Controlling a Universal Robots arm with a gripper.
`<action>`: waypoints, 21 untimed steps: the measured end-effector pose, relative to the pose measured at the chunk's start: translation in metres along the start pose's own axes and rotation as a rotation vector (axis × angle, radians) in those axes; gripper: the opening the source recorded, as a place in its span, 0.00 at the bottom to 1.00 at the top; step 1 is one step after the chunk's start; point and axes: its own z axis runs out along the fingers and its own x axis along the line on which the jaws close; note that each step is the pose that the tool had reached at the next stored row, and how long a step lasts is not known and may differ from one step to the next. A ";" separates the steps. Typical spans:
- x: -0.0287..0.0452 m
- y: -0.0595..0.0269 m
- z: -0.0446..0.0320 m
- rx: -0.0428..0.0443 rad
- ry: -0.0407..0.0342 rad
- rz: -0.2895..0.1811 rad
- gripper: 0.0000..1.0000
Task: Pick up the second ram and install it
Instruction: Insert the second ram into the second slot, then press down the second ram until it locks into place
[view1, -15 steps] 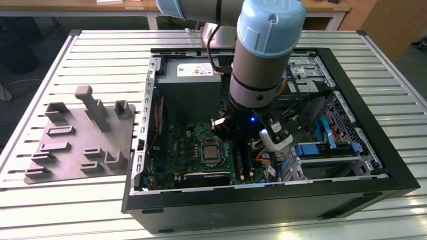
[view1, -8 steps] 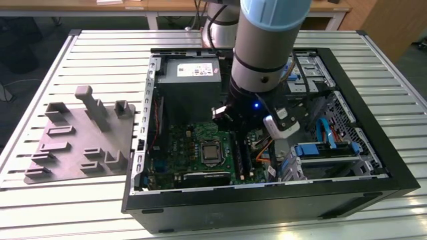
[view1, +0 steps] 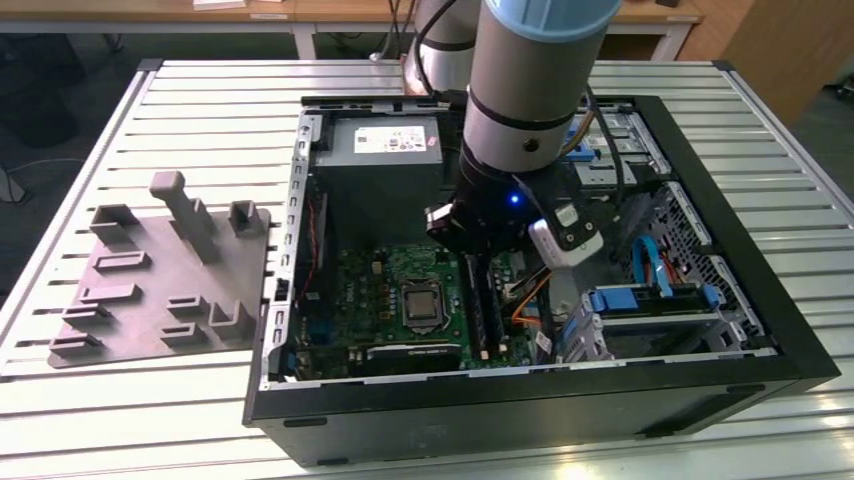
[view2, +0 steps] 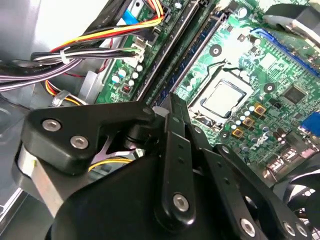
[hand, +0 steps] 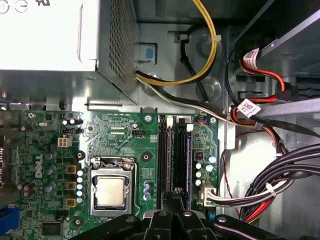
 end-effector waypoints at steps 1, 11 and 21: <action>0.0000 0.0000 0.0000 0.0000 0.0000 0.000 0.11; 0.0000 0.0000 -0.0001 0.0001 0.0001 0.000 0.11; 0.0001 0.0208 0.0135 0.0001 0.0001 0.000 0.11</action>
